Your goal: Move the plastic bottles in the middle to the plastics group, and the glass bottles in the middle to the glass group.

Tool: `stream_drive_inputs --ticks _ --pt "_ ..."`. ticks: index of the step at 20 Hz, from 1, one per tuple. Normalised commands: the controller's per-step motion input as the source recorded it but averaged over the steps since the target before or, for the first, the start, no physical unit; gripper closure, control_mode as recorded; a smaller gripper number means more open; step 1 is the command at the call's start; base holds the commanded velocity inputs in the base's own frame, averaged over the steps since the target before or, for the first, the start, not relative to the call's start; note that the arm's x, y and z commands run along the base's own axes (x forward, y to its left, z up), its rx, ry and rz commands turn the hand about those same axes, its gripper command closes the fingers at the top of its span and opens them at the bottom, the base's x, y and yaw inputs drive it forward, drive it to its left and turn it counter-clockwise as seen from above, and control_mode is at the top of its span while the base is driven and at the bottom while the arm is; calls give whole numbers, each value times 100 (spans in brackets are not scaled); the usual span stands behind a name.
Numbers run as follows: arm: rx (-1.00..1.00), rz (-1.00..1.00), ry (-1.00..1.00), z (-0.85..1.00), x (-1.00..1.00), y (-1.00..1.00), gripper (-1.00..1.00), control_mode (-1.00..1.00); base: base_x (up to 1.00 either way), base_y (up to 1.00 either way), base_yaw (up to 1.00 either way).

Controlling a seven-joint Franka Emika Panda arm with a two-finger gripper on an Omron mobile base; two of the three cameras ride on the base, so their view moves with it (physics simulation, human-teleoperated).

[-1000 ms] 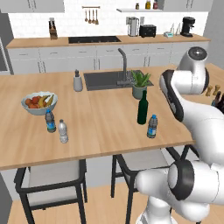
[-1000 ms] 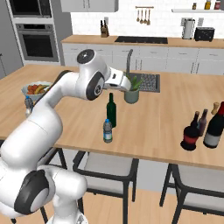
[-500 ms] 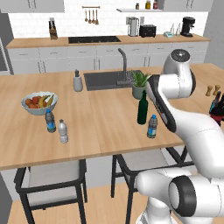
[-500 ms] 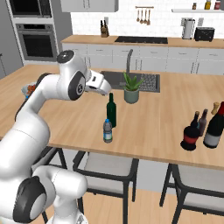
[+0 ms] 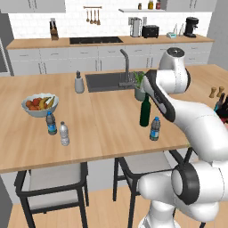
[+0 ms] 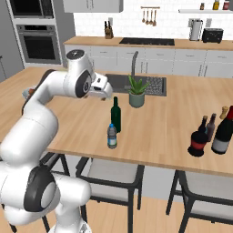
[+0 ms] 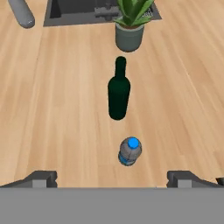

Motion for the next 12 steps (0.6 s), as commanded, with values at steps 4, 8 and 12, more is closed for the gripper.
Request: stream_drive_inputs --ticks 4,8,12 --pt "0 14 13 -18 40 -8 -100 -100 0 0 0" --pt "0 21 6 -27 27 -18 -100 -100 0 0 0" --pt "-2 16 0 -27 40 -12 -100 -100 0 0 0"
